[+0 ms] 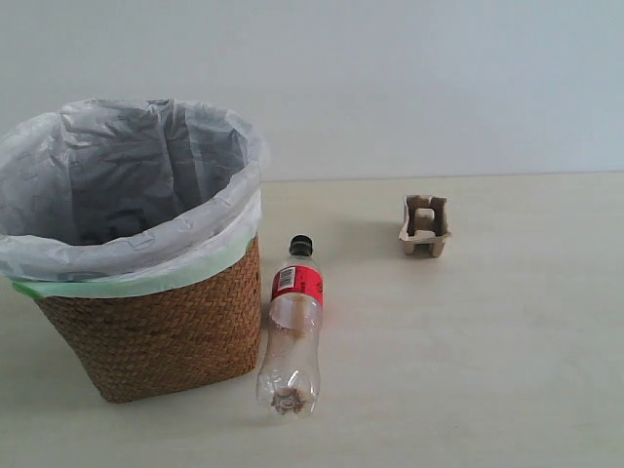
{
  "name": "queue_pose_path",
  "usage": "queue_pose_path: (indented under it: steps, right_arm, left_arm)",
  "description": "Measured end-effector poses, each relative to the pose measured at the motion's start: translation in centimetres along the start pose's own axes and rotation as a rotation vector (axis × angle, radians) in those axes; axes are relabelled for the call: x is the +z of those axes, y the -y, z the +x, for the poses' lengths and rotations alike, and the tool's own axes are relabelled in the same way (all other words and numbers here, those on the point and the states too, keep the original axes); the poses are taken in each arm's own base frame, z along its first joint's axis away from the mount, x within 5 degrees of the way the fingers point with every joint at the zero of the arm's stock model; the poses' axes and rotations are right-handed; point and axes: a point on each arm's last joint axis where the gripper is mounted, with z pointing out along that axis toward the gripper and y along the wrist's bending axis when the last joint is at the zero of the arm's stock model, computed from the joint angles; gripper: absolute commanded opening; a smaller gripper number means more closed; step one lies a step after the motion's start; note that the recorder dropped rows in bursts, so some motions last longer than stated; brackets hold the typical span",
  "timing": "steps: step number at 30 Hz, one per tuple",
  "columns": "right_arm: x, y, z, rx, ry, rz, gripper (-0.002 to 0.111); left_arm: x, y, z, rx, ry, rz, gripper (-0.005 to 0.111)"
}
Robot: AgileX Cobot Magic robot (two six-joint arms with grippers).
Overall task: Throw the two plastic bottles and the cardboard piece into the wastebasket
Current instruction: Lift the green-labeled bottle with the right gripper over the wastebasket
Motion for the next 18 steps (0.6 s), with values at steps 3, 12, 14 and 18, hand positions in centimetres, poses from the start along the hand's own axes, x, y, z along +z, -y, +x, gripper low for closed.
queue_pose_path:
  steps: [3,12,14,18]
  right_arm:
    - [0.5,-0.8,0.2,0.132,-0.017,-0.058,0.000]
    - [-0.5,-10.3,-3.3,0.816,0.011,-0.650,0.028]
    - [-2.7,-12.5,-5.9,0.870,0.108,-0.789,0.066]
    - [-7.2,-16.4,-10.6,0.901,0.212,-1.019,0.099]
  left_arm:
    - [0.0,0.0,0.0,0.000,0.000,0.000,0.005]
    - [0.0,0.0,0.0,0.000,0.000,0.000,0.005]
    - [0.0,0.0,0.0,0.000,0.000,0.000,0.005]
    - [0.0,0.0,0.0,0.000,0.000,0.000,0.005]
